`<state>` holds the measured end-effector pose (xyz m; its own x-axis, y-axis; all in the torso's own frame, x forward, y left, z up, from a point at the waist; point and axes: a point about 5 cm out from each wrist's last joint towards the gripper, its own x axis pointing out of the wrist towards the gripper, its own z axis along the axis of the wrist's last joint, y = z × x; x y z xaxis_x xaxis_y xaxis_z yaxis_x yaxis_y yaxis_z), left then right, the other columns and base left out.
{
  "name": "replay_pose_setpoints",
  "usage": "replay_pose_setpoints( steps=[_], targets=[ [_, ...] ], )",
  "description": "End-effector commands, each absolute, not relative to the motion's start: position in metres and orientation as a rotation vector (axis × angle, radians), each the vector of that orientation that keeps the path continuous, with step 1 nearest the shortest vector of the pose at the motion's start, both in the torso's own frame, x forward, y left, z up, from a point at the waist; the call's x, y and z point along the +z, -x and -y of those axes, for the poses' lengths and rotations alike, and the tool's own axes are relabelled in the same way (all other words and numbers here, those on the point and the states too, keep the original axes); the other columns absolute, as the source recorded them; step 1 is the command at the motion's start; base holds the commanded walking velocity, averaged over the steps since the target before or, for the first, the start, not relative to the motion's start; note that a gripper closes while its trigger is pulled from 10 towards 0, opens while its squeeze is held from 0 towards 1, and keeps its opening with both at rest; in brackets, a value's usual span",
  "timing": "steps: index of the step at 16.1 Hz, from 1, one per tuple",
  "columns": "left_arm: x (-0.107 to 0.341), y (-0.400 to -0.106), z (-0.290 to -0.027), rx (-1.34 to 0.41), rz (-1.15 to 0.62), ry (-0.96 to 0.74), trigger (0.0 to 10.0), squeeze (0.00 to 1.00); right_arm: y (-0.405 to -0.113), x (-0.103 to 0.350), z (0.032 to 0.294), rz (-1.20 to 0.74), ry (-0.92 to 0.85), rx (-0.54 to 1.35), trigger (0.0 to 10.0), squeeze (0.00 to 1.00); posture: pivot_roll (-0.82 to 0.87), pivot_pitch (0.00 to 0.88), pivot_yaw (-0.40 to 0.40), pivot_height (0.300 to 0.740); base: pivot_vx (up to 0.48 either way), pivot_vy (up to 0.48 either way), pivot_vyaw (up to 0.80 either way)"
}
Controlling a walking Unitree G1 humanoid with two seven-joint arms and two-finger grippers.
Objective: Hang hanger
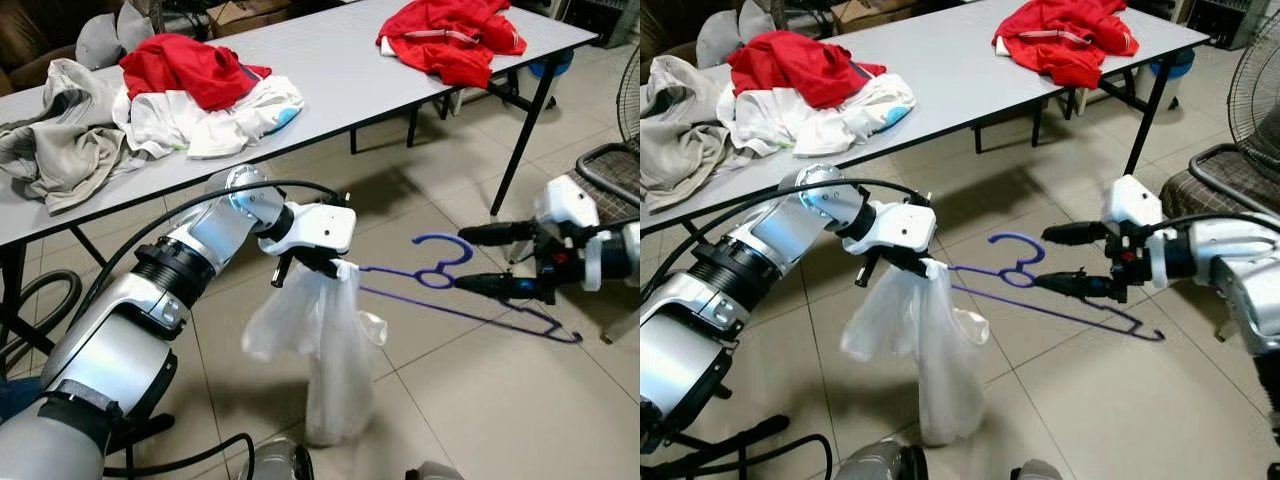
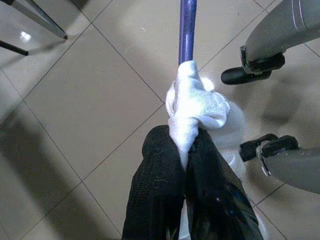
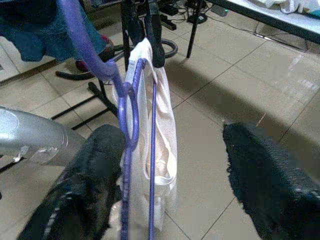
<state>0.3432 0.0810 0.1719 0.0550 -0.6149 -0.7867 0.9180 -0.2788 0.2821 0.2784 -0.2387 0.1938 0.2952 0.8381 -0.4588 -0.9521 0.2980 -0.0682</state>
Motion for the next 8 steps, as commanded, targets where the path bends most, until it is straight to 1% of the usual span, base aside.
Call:
replay_pose_setpoints(
  steps=[1, 3, 4, 5, 6, 7, 8],
  targets=[
    [0.180, -0.346, -0.078, -1.557, -0.380, -1.068, 0.0, 0.00, -0.281, 0.193, 0.234, -0.370, 0.382, 1.255, 0.0, 0.00, -0.20, 0.000, 0.104, 0.740, 0.000, 0.000, 0.00],
    [0.181, -0.346, -0.077, -1.559, -0.375, -1.071, 0.0, 0.00, -0.281, 0.191, 0.228, -0.375, 0.387, 1.289, 0.1, 0.00, -0.20, 0.000, 0.104, 0.740, 0.000, 0.000, 0.00],
    [0.180, -0.346, -0.076, -1.559, -0.374, -1.071, 0.0, 0.00, -0.282, 0.189, 0.225, -0.372, 0.387, 1.295, 0.6, 0.00, -0.20, 0.000, 0.104, 0.740, 0.000, 0.000, 0.00],
    [0.180, -0.346, -0.076, -1.559, -0.374, -1.071, 0.0, 0.00, -0.282, 0.189, 0.225, -0.372, 0.387, 1.295, 0.6, 0.00, -0.20, 0.000, 0.104, 0.740, 0.000, 0.000, 0.00],
    [0.180, -0.346, -0.074, -1.559, -0.370, -1.074, 0.0, 0.00, -0.284, 0.185, 0.218, -0.367, 0.393, 1.302, 7.2, 0.00, -0.20, 0.000, 0.104, 0.740, 0.000, 0.000, 0.00],
    [0.180, -0.346, -0.074, -1.560, -0.369, -1.075, 0.0, 0.00, -0.285, 0.184, 0.216, -0.366, 0.397, 1.304, 7.2, 0.00, -0.20, 0.000, 0.104, 0.740, 0.000, 0.000, 0.00],
    [0.180, -0.346, -0.073, -1.560, -0.367, -1.074, 0.0, 0.00, -0.286, 0.182, 0.214, -0.367, 0.400, 1.306, 9.6, 0.00, -0.20, 0.000, 0.102, 0.740, 0.000, 0.000, 0.00]
  ],
)
